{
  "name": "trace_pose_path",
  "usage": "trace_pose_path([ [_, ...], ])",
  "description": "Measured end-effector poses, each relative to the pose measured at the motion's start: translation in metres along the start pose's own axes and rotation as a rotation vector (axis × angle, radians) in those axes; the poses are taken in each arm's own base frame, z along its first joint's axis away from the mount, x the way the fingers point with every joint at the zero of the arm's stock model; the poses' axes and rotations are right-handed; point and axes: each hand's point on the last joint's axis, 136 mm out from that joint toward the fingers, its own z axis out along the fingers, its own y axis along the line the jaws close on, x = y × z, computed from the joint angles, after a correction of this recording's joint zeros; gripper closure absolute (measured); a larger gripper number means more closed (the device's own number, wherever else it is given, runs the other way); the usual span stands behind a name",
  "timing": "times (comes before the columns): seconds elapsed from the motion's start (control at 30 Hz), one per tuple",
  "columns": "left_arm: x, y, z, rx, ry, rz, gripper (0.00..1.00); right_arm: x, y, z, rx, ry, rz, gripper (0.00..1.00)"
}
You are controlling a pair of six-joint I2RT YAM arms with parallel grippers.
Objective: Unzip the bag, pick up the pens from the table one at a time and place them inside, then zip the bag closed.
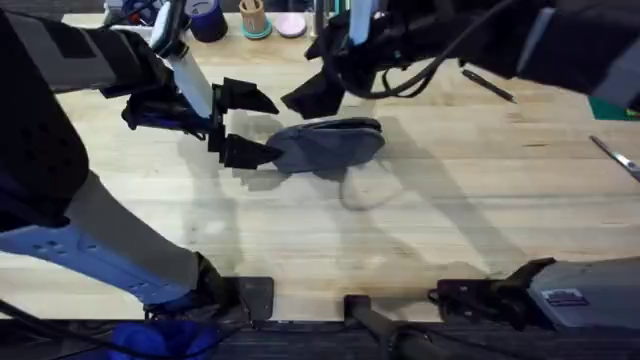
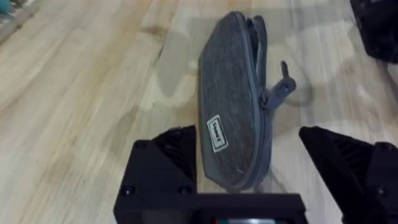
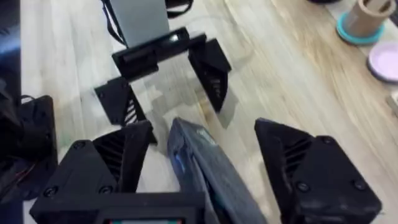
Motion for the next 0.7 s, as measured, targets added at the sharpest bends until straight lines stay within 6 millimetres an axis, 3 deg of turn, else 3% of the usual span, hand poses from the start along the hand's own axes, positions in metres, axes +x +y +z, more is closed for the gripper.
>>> trace_pose_path([
  [0.2, -0.016, 0.013, -0.007, -0.025, -0.017, -0.012, 0.006, 0.008, -0.007, -0.026, 0.054, 0.063, 0.068, 0.005],
  [0.37, -0.034, 0.017, -0.015, -0.025, -0.016, -0.066, 0.006, 0.003, -0.014, -0.046, 0.121, 0.071, 0.077, 0.006],
  [0.7, -0.064, 0.026, -0.030, -0.042, -0.007, -0.105, 0.003, 0.000, -0.005, -0.080, 0.199, 0.094, 0.074, 0.006],
])
